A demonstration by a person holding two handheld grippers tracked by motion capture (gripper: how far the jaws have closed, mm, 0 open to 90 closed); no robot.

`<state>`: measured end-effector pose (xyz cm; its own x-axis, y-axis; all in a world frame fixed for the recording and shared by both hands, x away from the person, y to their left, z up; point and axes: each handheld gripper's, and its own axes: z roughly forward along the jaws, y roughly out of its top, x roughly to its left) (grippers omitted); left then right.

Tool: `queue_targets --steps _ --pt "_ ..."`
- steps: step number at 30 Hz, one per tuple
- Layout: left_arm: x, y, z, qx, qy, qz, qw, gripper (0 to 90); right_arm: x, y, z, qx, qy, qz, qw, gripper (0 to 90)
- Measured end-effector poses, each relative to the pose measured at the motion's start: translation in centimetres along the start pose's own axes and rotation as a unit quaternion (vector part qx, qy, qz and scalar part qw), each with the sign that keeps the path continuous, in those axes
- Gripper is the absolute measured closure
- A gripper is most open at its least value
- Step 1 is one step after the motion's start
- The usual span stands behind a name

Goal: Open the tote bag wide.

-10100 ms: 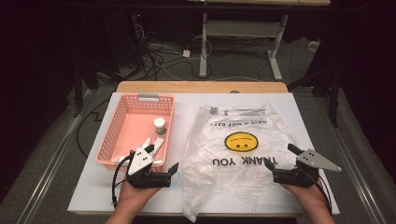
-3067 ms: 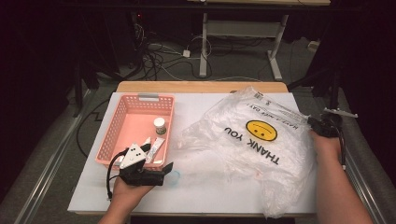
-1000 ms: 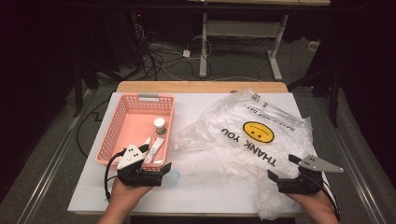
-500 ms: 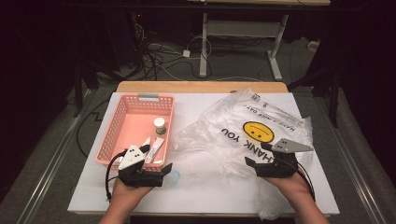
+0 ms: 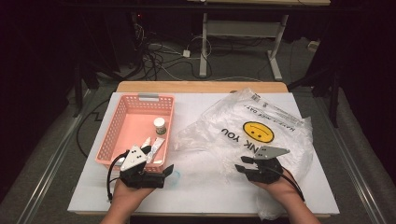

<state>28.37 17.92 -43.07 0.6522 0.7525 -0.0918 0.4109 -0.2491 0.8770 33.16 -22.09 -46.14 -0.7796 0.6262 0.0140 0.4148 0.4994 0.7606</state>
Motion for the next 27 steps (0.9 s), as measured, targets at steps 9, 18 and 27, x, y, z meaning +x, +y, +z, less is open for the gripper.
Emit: queue_targets --steps 9,18,27 --pt "0.1 -0.1 0.0 0.001 -0.002 0.001 1.0 0.0 -0.1 -0.4 1.8 0.041 -0.003 -0.014 0.999 66.6" --pt "0.0 0.0 0.1 0.004 -0.003 0.002 1.0 0.0 0.0 -0.4 2.1 0.045 0.002 -0.016 0.9988 79.9" --pt "0.0 0.0 0.1 0.005 -0.003 0.003 1.0 0.0 -0.3 -0.4 2.1 0.046 0.006 -0.024 0.9986 86.0"
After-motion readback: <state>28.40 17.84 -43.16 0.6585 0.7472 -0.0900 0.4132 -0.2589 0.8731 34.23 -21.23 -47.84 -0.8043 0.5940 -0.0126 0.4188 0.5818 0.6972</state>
